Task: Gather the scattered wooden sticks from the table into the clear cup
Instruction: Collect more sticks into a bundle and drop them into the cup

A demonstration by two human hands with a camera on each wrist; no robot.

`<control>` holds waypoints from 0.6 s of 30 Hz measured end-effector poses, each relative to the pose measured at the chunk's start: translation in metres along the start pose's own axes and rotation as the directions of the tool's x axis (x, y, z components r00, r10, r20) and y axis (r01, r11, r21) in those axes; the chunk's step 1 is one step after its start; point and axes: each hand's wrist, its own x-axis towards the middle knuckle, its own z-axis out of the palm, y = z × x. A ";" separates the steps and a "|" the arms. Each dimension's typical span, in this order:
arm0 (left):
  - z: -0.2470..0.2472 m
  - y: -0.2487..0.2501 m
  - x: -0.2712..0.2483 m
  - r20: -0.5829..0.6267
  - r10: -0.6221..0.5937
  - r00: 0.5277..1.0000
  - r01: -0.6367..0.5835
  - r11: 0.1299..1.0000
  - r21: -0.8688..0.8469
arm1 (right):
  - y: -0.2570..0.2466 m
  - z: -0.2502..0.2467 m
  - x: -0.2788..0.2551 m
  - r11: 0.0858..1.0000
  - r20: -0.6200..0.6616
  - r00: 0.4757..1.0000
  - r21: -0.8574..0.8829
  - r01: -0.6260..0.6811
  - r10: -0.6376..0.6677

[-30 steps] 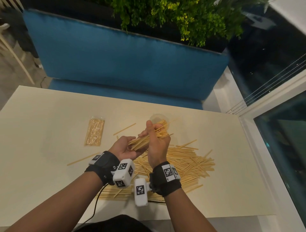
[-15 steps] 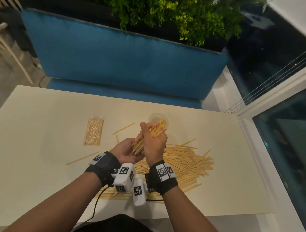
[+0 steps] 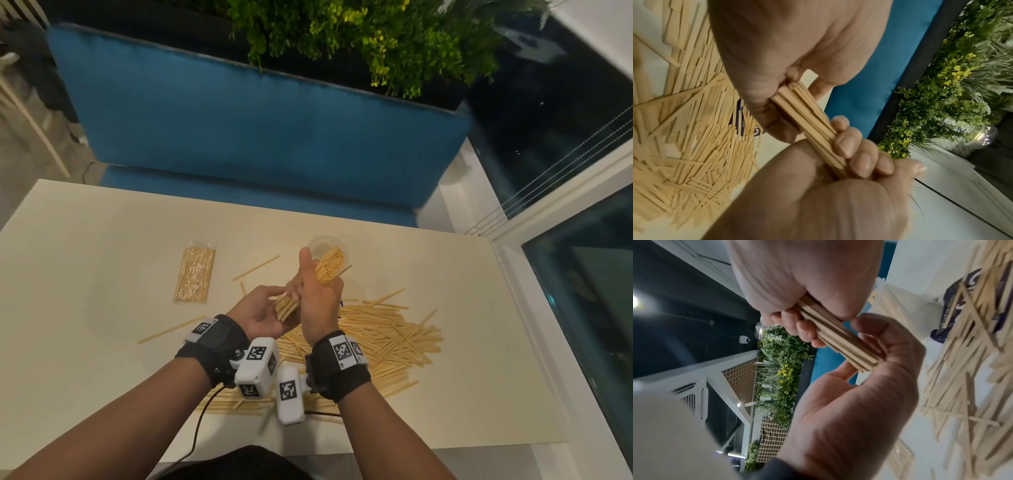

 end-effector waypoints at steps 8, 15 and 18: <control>0.008 -0.001 -0.006 0.126 0.045 0.991 -0.038 0.998 -0.053 | 0.003 -0.009 -0.004 0.989 0.138 0.982 -0.044 0.138 -0.131; -0.003 -0.001 0.001 0.134 -0.035 0.990 0.013 0.987 0.162 | 0.003 -0.016 -0.008 0.958 0.175 0.984 -0.271 0.090 -0.043; 0.000 0.000 -0.003 0.082 -0.038 0.996 0.011 0.949 0.314 | 0.005 -0.016 -0.003 0.953 0.094 0.995 -0.304 0.003 0.027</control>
